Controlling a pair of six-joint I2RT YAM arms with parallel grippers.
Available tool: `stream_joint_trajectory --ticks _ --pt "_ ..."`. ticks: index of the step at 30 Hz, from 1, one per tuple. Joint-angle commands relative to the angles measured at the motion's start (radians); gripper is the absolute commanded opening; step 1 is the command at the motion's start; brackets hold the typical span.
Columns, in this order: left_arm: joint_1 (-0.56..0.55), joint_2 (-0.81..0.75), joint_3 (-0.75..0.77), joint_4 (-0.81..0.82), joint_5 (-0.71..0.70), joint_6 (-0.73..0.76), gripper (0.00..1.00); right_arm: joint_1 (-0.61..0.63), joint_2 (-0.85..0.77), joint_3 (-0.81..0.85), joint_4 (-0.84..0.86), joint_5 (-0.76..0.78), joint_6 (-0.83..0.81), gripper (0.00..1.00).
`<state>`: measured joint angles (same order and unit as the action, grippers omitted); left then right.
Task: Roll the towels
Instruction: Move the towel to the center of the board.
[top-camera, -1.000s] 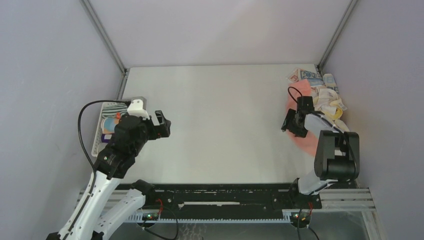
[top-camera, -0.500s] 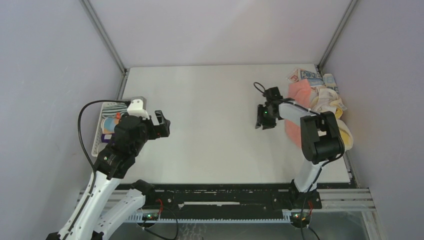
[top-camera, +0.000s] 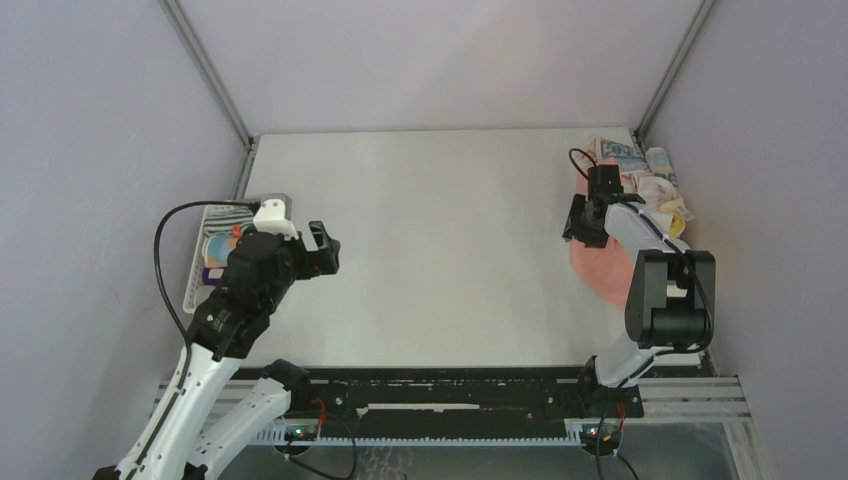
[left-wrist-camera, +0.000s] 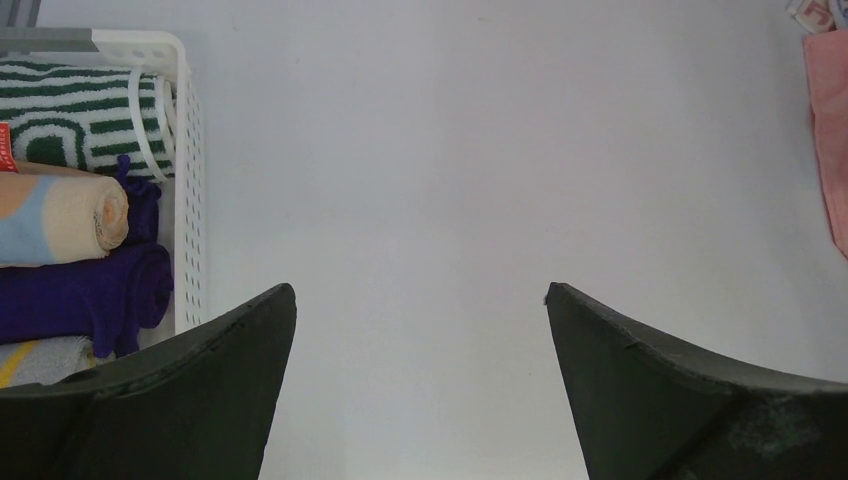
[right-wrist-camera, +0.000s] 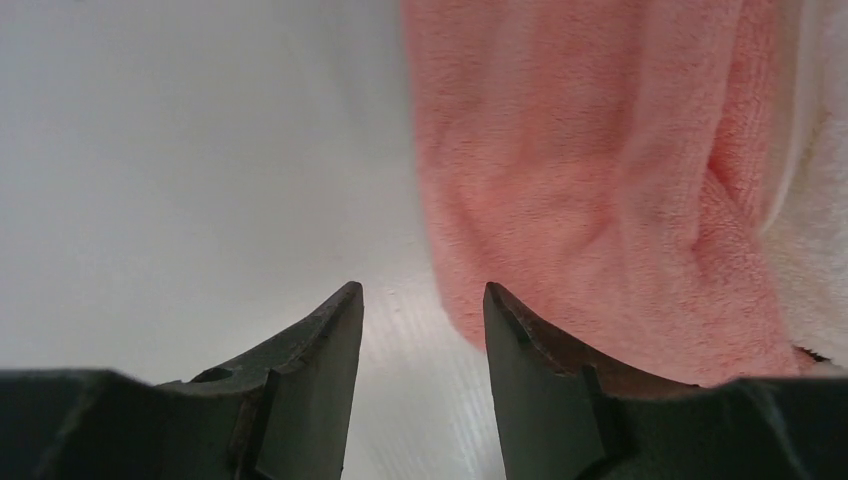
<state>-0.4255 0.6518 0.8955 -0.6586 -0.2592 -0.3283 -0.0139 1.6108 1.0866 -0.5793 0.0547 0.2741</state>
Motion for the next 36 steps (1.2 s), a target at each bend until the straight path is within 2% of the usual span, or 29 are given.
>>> stream_joint_trajectory --ticks 1,8,16,20,25,31,34,36 --pt "-0.006 -0.011 -0.028 0.046 0.006 0.025 1.00 -0.043 0.057 -0.017 0.003 -0.011 -0.053 0.48" --pt "-0.005 -0.011 -0.029 0.049 0.007 0.028 1.00 -0.055 0.144 -0.016 -0.022 -0.068 -0.063 0.47" --pt "-0.006 -0.026 -0.032 0.050 0.008 0.027 1.00 0.051 0.226 -0.016 -0.092 -0.143 -0.044 0.34" --pt "-0.009 -0.041 -0.038 0.048 0.003 0.028 1.00 0.181 0.245 0.021 -0.105 -0.180 0.011 0.28" --pt "-0.013 -0.056 -0.043 0.050 0.012 0.027 1.00 0.389 0.313 0.156 -0.091 -0.305 0.104 0.28" --pt "-0.013 -0.013 -0.036 0.034 0.050 0.018 1.00 0.690 0.417 0.423 0.050 -0.472 0.216 0.38" --pt "-0.013 0.029 -0.023 0.011 0.114 -0.012 1.00 0.757 0.407 0.552 0.045 -0.474 0.177 0.43" --pt "-0.013 0.060 -0.019 0.001 0.163 -0.049 1.00 0.755 0.348 0.573 0.026 -0.449 0.149 0.45"
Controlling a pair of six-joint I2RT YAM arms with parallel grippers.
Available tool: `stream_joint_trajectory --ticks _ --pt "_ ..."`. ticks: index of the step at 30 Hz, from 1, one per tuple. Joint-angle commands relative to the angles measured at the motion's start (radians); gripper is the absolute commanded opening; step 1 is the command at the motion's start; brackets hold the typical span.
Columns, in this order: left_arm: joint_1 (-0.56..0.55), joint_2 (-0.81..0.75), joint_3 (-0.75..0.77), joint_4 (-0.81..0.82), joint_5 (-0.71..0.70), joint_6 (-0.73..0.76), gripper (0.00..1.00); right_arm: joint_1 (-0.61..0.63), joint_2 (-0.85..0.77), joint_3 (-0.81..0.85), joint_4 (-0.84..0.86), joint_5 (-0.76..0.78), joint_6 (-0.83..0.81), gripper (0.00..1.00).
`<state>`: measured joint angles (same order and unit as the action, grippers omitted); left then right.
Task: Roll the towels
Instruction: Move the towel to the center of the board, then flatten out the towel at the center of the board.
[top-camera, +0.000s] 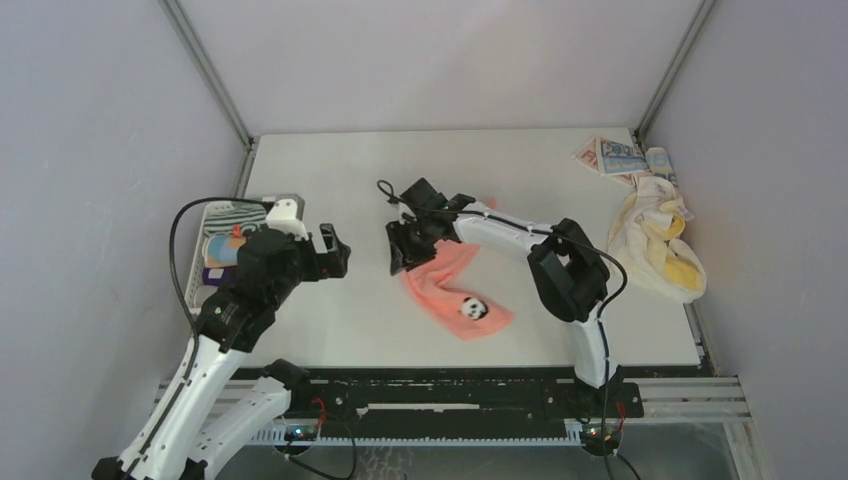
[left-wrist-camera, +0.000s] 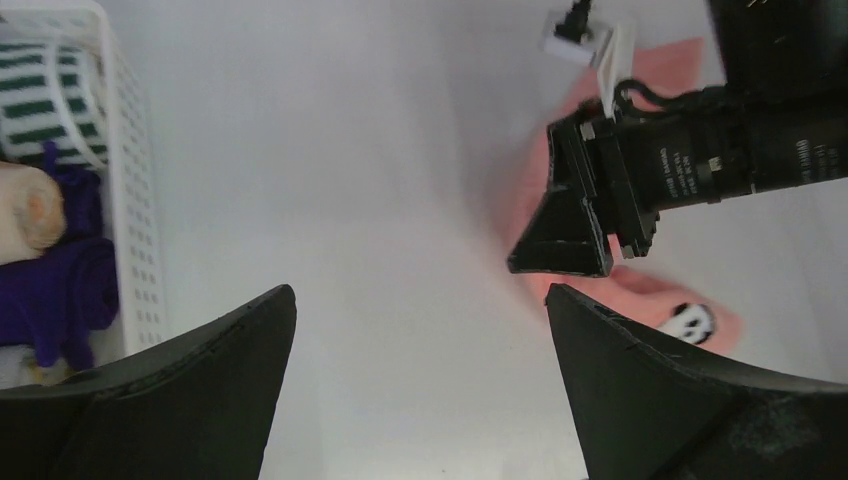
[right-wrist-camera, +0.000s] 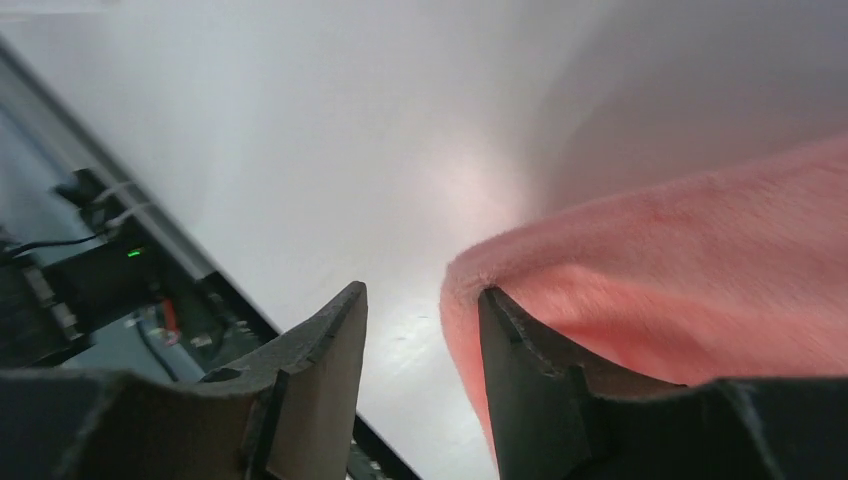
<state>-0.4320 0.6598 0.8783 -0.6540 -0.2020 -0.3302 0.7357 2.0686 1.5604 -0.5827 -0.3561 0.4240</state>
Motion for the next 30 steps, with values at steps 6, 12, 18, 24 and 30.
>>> stream_joint_trajectory --ticks 6,12,18,24,30 --pt "-0.015 0.100 -0.068 0.042 0.218 -0.206 1.00 -0.125 -0.391 -0.168 0.040 -0.001 -0.057 0.47" --pt "-0.109 0.205 -0.154 0.101 0.241 -0.331 0.99 -0.264 -0.622 -0.521 0.037 0.002 -0.104 0.51" --pt "-0.159 0.384 -0.186 0.139 0.178 -0.402 0.98 -0.231 -0.678 -0.699 0.075 -0.040 -0.133 0.55" --pt "-0.158 0.576 -0.190 0.225 0.144 -0.447 0.92 -0.115 -0.617 -0.767 0.141 -0.034 -0.117 0.56" --pt "-0.159 0.744 -0.171 0.289 0.164 -0.450 0.84 -0.006 -0.525 -0.769 0.172 0.039 -0.092 0.55"
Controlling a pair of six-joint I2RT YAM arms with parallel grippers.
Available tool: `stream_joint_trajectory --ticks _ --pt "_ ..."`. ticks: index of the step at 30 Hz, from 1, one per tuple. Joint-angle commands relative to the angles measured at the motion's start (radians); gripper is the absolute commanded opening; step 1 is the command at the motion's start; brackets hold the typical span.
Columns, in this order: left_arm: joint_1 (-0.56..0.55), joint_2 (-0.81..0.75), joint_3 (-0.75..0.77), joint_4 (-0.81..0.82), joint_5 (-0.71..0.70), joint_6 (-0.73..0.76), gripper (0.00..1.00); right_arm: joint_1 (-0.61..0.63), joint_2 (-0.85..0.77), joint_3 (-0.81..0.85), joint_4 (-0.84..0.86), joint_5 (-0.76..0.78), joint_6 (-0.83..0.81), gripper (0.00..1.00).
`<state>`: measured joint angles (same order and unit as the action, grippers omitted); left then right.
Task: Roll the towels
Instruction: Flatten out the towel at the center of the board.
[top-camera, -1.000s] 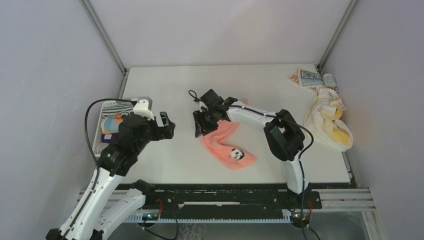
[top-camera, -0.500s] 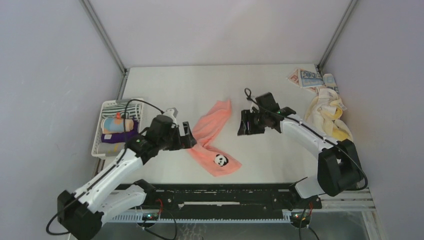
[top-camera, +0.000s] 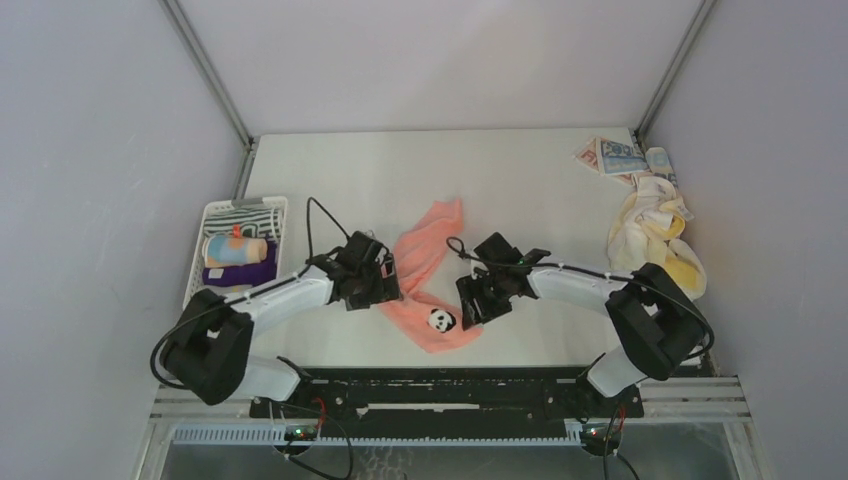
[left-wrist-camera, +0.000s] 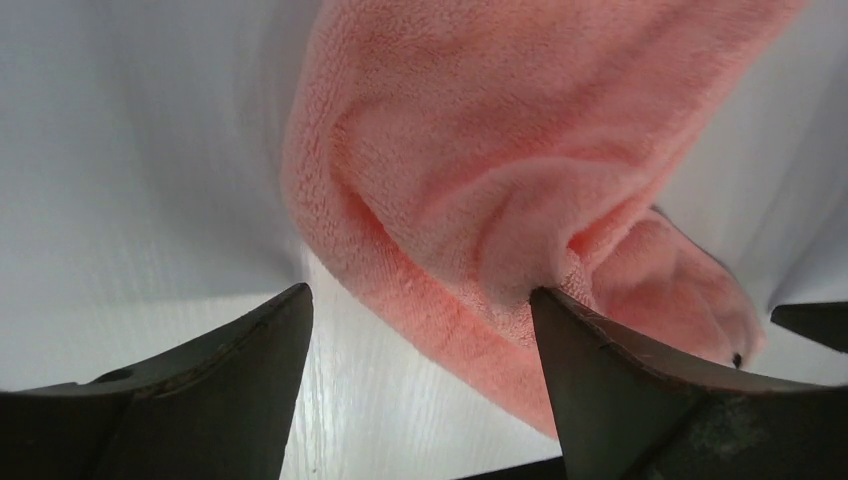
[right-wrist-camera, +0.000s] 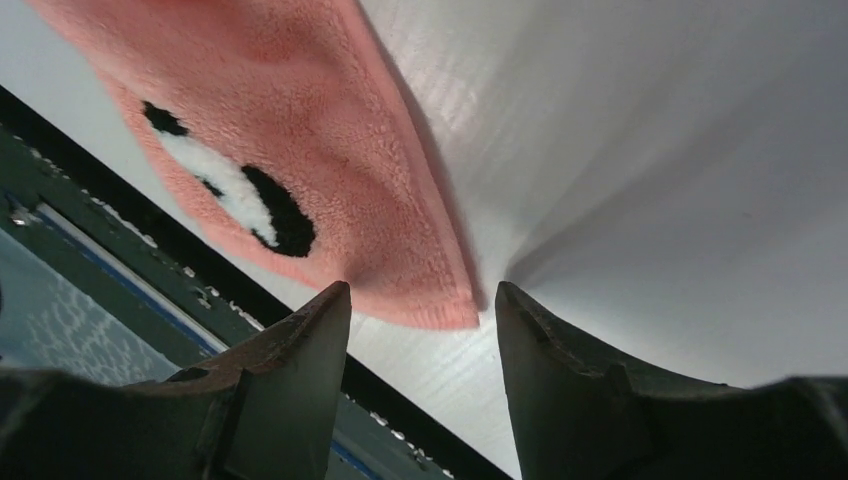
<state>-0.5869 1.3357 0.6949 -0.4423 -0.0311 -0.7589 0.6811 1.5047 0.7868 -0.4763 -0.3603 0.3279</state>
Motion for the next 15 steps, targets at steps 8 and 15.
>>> stream_joint_trajectory --ticks 8,15 --pt "-0.002 0.363 0.244 0.038 -0.062 0.078 0.52 0.126 0.145 0.040 0.126 0.019 0.026 0.28" --pt "-0.003 0.698 0.872 -0.145 -0.084 0.375 0.51 0.195 0.126 0.119 0.319 -0.099 0.118 0.07"
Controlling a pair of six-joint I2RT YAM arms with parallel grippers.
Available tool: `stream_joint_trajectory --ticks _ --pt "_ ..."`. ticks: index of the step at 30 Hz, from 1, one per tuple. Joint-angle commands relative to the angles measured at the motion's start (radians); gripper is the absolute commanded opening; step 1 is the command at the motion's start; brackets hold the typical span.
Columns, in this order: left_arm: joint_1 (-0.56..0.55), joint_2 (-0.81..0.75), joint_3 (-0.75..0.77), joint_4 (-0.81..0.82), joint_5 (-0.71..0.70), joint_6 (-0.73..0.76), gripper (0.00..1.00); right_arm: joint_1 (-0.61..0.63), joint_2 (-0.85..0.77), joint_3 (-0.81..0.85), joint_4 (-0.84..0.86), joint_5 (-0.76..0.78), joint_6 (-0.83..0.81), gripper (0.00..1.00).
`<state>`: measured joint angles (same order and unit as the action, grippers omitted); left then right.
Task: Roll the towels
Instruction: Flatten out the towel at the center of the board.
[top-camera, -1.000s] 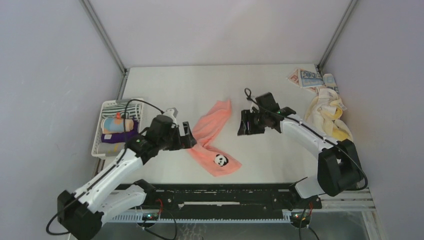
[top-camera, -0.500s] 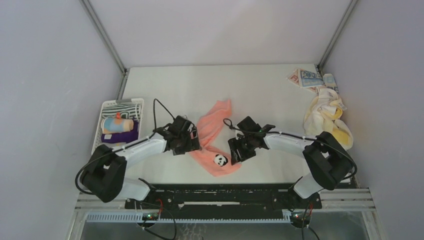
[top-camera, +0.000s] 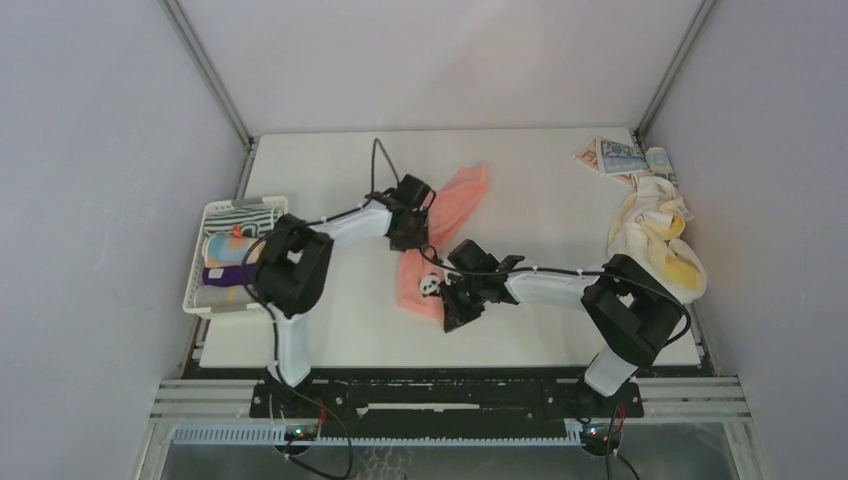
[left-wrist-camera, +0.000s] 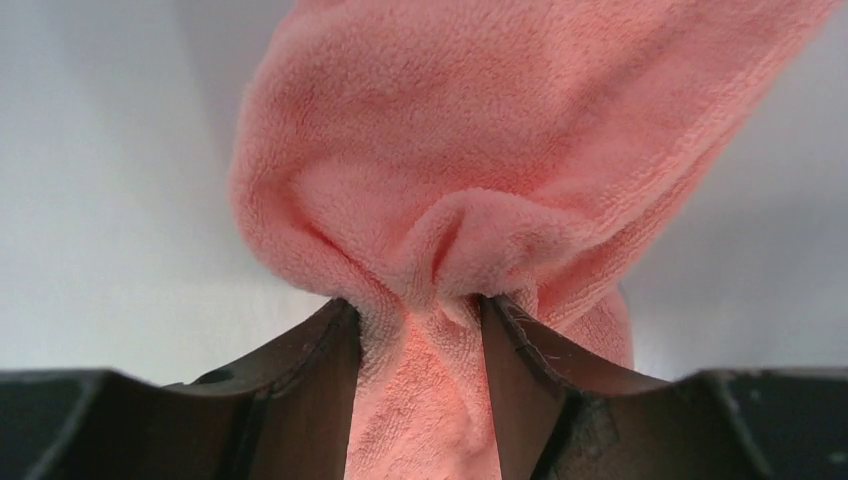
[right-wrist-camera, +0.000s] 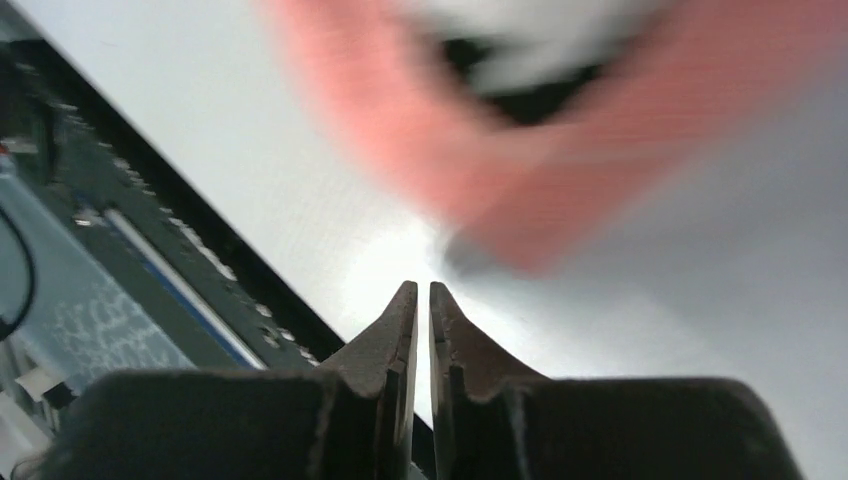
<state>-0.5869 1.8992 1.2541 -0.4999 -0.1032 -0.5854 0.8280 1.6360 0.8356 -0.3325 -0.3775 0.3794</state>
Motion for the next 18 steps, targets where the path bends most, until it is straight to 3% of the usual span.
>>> stream_joint_trajectory --ticks 1,4,8,13,18 --pt "-0.002 0.149 0.368 -0.096 -0.009 0.232 0.52 0.059 -0.004 0.084 0.211 -0.101 0.080 0.06" --pt "0.009 0.098 0.390 -0.100 -0.093 0.290 0.65 0.066 -0.040 0.094 0.263 -0.109 0.094 0.08" --pt "0.062 -0.105 0.190 -0.050 -0.178 0.212 0.79 0.009 -0.176 0.047 0.202 -0.001 0.029 0.23" --pt "0.039 -0.306 -0.046 0.044 -0.045 0.024 0.81 -0.161 -0.344 -0.041 0.121 0.119 -0.056 0.39" --pt "-0.072 -0.258 -0.116 0.060 0.010 -0.095 0.81 -0.308 -0.435 -0.096 0.071 0.176 -0.099 0.50"
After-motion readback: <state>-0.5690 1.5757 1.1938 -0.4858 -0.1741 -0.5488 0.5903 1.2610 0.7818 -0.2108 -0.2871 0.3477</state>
